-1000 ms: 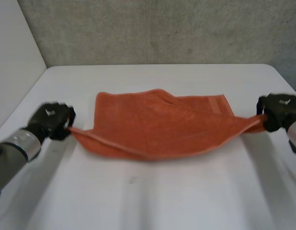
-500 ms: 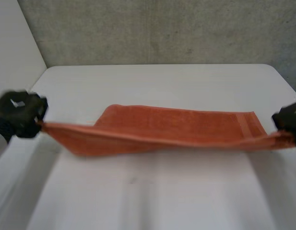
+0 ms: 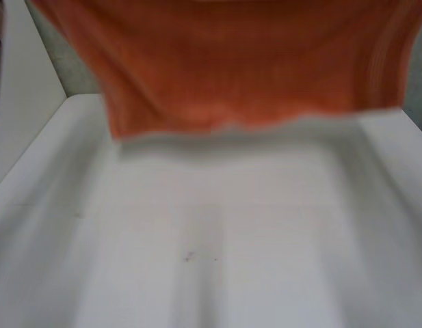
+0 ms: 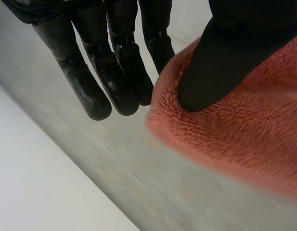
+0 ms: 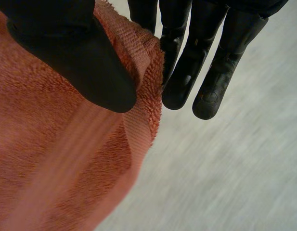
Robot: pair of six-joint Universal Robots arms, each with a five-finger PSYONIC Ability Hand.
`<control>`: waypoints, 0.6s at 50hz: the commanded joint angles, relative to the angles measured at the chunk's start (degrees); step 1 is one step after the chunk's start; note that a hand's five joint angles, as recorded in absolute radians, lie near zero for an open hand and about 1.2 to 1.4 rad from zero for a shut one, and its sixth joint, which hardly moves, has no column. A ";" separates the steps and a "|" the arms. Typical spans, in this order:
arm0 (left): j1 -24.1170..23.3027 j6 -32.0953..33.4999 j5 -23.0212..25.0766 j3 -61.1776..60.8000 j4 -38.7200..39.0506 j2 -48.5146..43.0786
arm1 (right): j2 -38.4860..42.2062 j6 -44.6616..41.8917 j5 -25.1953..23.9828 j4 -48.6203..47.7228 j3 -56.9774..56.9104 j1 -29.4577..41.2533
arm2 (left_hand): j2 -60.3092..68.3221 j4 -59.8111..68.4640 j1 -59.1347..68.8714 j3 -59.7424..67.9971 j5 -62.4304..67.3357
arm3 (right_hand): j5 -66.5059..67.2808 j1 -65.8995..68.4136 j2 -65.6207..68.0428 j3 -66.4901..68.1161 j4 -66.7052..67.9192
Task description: Fold the laundry
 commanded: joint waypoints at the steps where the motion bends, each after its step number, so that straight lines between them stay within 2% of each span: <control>1: 1.18 -6.03 0.31 -8.33 8.43 4.36 | -7.80 4.66 -3.31 -4.71 10.80 -0.28 | 11.24 11.52 14.37 11.75 15.12 | 13.84 25.86 12.77 12.12 11.64; 3: 1.27 -6.03 0.49 -12.12 8.42 4.01 | -6.57 4.49 -6.21 -2.43 15.11 -0.11 | 11.24 11.52 14.37 11.75 15.12 | 13.84 25.86 12.77 12.12 11.64; 6: 2.23 -6.12 0.75 -20.20 9.12 3.13 | -5.68 4.40 -7.71 -1.71 17.68 -0.11 | 11.24 11.52 14.37 11.75 15.12 | 13.84 25.86 12.77 12.12 11.64; 7: 2.76 -6.20 0.84 -23.09 9.47 2.43 | -3.25 3.88 -9.19 -0.76 21.33 -0.11 | 11.24 11.52 14.37 11.75 15.12 | 13.84 25.86 12.77 12.12 11.64; 19: 3.12 -5.77 7.08 -40.78 16.95 -6.63 | 9.95 1.06 -9.91 -0.75 32.96 -0.02 | 11.24 11.52 14.37 11.75 15.12 | 13.84 25.86 12.77 12.12 11.64; 20: 3.12 -5.77 7.25 -41.31 17.21 -6.98 | 11.70 1.15 -10.09 -0.75 34.62 -0.28 | 11.24 11.52 14.37 11.75 15.12 | 6.90 18.93 5.84 5.19 4.70; 23: 3.20 -5.68 7.34 -42.45 17.47 -7.51 | 12.86 1.15 -10.09 -0.75 35.51 -0.28 | 11.24 11.52 14.37 11.75 15.12 | 0.97 13.00 -0.09 -0.74 -1.23; 24: 3.29 -5.68 7.34 -42.54 17.47 -7.51 | 13.56 1.15 -10.09 -0.83 36.65 -0.37 | 11.24 11.52 14.37 11.75 15.12 | -11.71 0.31 -12.78 -13.43 -13.91; 25: 3.38 -5.68 7.34 -42.63 17.39 -7.07 | 13.65 1.15 -10.00 -0.84 37.18 -0.37 | 11.24 11.52 14.37 11.75 15.12 | -15.67 -3.64 -16.73 -17.38 -17.87; 30: 3.64 -5.77 7.25 -42.72 17.04 -6.19 | 13.04 1.15 -9.91 -1.80 40.00 -0.55 | 11.24 11.52 14.37 11.75 15.12 | -27.29 -15.27 -28.36 -29.01 -29.49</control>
